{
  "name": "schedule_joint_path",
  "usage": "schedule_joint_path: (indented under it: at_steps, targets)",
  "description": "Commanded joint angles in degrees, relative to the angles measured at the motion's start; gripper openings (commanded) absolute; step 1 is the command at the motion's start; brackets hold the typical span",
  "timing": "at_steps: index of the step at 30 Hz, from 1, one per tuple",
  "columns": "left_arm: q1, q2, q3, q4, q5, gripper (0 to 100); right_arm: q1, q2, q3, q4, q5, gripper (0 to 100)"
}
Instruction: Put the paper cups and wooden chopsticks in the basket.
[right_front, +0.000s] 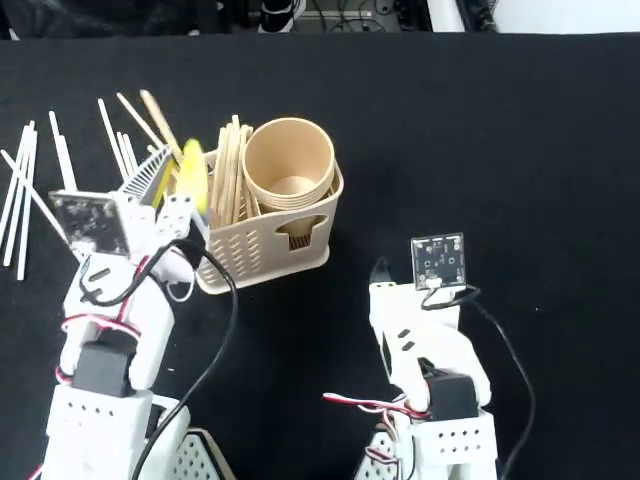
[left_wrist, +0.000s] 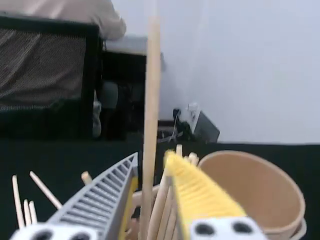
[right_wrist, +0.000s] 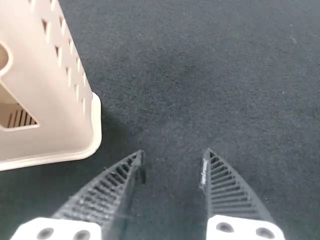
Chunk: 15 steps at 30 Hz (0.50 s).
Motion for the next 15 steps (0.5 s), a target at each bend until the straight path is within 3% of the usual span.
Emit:
schedule_joint_path:
  at_steps: [1, 8, 15]
  targets:
    - [-0.84, 1.23, -8.92, 10.02, 1.67, 21, 0.53, -5.23, -0.31, -0.79, 0.53, 19.2]
    - [-12.7, 11.34, -34.59, 28.4, 2.02, 21, 0.53, -5.23, -0.22, -0.79, 0.53, 19.3]
    - [-25.45, 39.12, -51.56, 38.77, 2.55, 21, 0.53, -5.23, -0.22, -0.79, 0.53, 19.3]
